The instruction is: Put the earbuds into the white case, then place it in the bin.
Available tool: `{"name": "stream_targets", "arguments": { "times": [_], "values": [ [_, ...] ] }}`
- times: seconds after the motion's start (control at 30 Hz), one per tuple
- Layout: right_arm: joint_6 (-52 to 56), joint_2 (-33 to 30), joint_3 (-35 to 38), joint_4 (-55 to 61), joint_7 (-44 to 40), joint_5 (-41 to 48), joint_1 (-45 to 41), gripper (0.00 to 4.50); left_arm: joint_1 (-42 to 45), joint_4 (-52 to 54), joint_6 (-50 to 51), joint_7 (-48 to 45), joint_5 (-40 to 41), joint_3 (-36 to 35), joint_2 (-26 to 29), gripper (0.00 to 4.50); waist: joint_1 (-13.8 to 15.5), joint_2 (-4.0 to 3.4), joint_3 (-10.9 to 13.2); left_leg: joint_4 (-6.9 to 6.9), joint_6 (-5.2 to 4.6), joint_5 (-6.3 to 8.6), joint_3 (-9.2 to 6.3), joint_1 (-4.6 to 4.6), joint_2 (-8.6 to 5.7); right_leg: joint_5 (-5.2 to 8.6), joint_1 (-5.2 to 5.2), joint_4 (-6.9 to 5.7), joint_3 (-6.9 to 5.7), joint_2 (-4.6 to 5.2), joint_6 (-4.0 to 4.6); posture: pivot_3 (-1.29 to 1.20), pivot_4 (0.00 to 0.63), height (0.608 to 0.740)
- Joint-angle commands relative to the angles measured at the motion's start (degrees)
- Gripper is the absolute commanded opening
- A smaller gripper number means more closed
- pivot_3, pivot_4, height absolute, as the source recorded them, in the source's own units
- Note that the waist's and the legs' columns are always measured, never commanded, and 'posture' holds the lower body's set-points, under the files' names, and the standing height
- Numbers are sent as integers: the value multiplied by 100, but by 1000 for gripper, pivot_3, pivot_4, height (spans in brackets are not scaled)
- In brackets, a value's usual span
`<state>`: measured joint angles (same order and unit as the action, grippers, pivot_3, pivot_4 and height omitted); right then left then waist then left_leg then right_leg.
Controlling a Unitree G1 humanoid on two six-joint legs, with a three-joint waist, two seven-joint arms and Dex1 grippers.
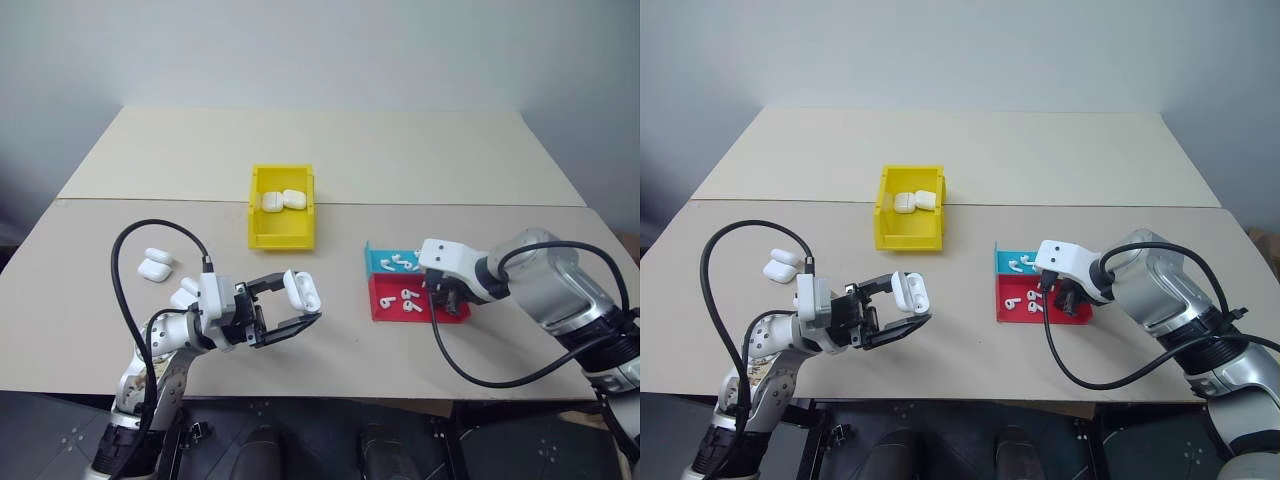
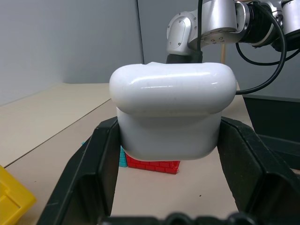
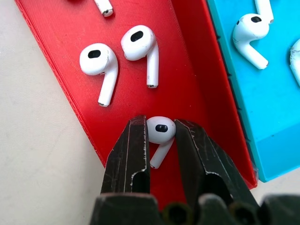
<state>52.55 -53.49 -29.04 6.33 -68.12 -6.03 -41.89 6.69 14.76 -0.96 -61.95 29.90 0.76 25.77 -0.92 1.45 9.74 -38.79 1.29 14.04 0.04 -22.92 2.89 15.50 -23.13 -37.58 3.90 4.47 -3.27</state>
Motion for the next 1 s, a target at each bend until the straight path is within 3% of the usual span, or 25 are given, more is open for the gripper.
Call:
{"name": "stream_targets", "arguments": {
  "times": [0.03,0.2,0.3,0.43,0.57,0.8,1.0],
  "values": [
    [-1,-103,124,183,16,-12,7,613,80,163,-23,24,99,-44,16,2790,0,0,0,0,0,0,0,0,0,0,0,0,0,0,0,0,150,740],
    [143,-283,681,821,-61,310,-66,613,142,184,-21,12,250,-64,-66,2790,4,-1,1,1,0,0,0,-3,0,0,-3,0,0,0,0,0,150,740],
    [330,-207,1834,1483,0,974,-161,613,242,187,68,-19,437,-82,-96,2790,6,-1,2,1,0,0,-2,-8,0,0,-6,0,-1,0,0,0,150,740],
    [194,560,3553,2241,365,2042,-7,613,508,84,219,-169,628,11,-141,2790,10,2,1,2,-1,0,-6,-7,1,0,-1,2,-6,-1,0,0,150,740],
    [-1111,1545,4674,2887,539,2968,685,613,992,-37,428,-201,743,229,-416,2790,43,7,-1,1,-1,0,-16,-10,1,-1,9,9,-16,-2,-2,0,150,740],
    [-2212,2774,5019,3100,1085,4287,1247,613,1690,-88,913,-260,830,560,-737,2790,-19,7,-2,-3,-1,0,-17,-11,-3,-6,7,6,-14,0,-9,0,150,740],
    [-2907,2828,4624,2902,1009,4574,1259,613,1897,58,1254,-295,938,551,-619,2790,-42,5,-1,5,-1,0,-17,0,-2,-5,10,3,-11,-3,-8,0,150,740]
  ]
}}
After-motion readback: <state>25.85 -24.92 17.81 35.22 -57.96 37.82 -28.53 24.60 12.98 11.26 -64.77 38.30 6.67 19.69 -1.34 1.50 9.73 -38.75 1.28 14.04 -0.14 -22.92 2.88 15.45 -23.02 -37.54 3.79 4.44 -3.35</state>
